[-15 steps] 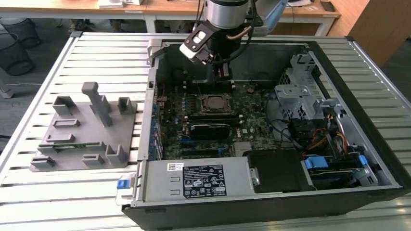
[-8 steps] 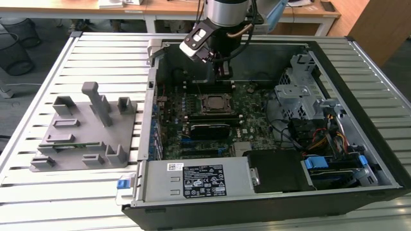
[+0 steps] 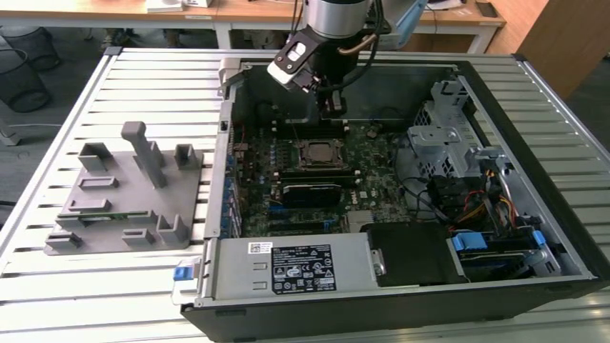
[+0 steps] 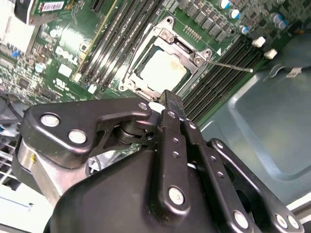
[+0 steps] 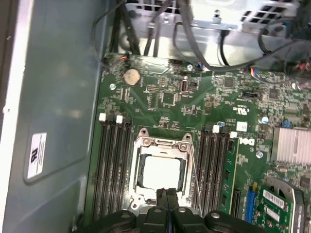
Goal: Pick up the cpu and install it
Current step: 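Install the first cpu locking lever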
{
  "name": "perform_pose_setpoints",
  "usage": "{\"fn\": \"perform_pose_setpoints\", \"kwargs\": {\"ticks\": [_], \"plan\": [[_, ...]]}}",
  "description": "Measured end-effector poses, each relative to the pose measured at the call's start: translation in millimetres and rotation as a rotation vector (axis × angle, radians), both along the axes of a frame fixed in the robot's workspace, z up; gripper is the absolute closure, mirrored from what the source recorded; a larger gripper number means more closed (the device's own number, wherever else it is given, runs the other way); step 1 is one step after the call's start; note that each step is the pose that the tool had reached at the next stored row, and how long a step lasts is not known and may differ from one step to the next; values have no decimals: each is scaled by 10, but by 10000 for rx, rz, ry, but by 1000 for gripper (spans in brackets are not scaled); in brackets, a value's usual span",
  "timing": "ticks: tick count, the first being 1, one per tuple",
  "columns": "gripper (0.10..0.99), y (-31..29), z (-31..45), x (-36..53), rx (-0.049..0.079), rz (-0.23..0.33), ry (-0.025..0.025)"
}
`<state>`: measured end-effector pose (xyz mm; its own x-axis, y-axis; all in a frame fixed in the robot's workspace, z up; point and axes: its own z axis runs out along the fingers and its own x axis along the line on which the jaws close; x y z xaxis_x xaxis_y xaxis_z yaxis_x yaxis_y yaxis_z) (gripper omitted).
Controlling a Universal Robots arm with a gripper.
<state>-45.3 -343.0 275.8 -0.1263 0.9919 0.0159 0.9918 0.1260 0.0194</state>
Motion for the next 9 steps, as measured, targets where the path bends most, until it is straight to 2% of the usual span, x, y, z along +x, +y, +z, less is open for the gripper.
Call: {"fn": "perform_pose_setpoints", "kwargs": {"ticks": [9], "plan": [[980, 0, 0, -1, -30, 1532, 0]]}}
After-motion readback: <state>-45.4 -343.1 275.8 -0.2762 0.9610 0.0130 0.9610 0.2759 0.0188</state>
